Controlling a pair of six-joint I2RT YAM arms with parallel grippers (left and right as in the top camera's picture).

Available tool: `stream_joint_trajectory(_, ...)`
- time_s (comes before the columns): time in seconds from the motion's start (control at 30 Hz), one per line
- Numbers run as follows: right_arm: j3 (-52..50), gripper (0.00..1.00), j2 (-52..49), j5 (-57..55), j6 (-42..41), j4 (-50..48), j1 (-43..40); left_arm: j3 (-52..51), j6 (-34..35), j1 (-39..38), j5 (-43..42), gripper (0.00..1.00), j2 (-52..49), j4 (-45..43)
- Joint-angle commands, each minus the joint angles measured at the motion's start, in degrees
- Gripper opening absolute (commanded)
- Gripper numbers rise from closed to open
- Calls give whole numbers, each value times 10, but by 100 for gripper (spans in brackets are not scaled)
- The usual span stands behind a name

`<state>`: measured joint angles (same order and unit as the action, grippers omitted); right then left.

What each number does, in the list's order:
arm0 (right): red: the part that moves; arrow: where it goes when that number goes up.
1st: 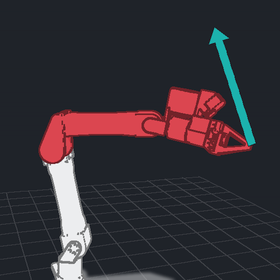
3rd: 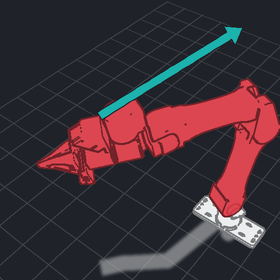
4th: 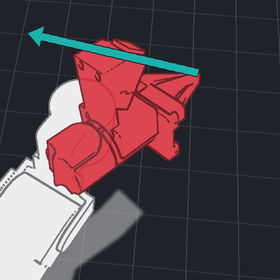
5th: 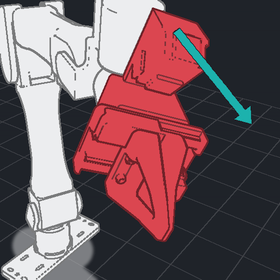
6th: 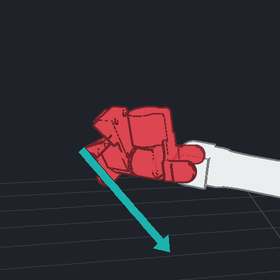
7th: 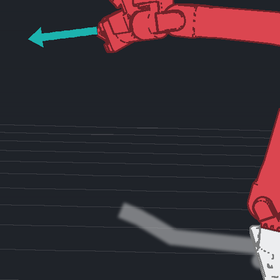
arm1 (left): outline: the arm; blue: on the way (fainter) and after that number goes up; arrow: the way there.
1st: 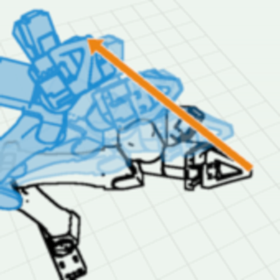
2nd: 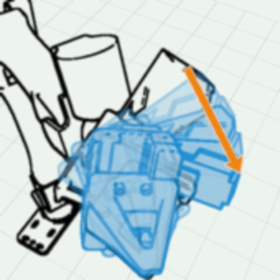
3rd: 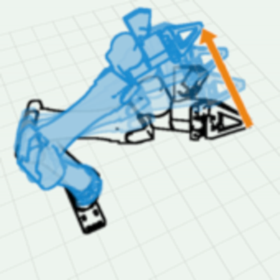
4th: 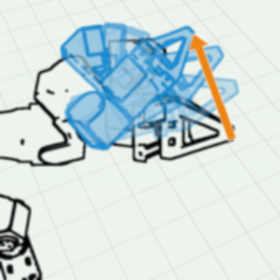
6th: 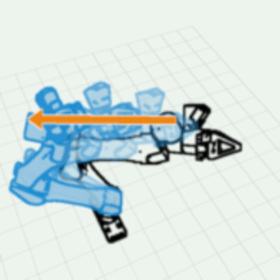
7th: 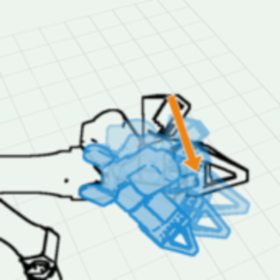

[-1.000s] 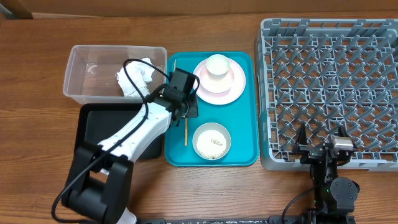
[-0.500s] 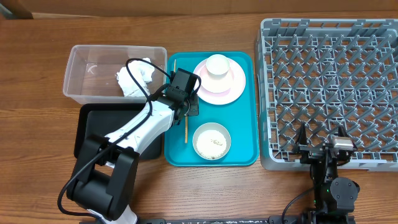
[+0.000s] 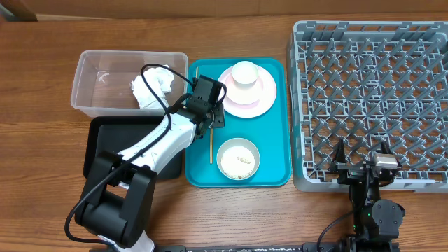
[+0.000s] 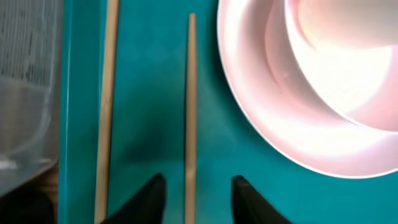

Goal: Sort waste into correct bins and load items into the dishwasher
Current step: 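Move the left gripper down to the rim of the white rice bowl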

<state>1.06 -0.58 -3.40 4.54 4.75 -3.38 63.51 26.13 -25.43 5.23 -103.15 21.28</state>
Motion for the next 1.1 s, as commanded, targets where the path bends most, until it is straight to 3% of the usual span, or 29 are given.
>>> stream_joint_trajectory(0.0, -6, 100, 4, -4, 4, -2, -1, 27, -26, -2, 7, 44, 9, 16)
stream_joint_trajectory(0.07, -6, 100, 4, -4, 4, -2, -1, 52, -28, -7, 6, 43, 27, 60)
stream_joint_trajectory(0.2, -6, 100, 4, -4, 4, -2, -1, 98, -28, -27, -52, 29, 69, 156)
stream_joint_trajectory(0.3, -6, 100, 4, -4, 4, -2, -1, 103, -28, -52, -102, 23, 100, 194)
stream_joint_trajectory(0.43, -6, 100, 4, -4, 4, -2, -1, 103, -19, -104, -143, 4, 116, 240)
stream_joint_trajectory(0.6, -6, 100, 4, -4, 4, -2, -1, 83, 1, -197, -120, 4, 108, 251)
stream_joint_trajectory(0.83, -6, 100, 4, -4, 4, -2, -1, 79, 52, -302, 0, 20, 73, 252)
stream_joint_trajectory(1.07, -6, 100, 4, -4, 4, -2, -1, 79, 75, -320, 69, 22, 63, 247)
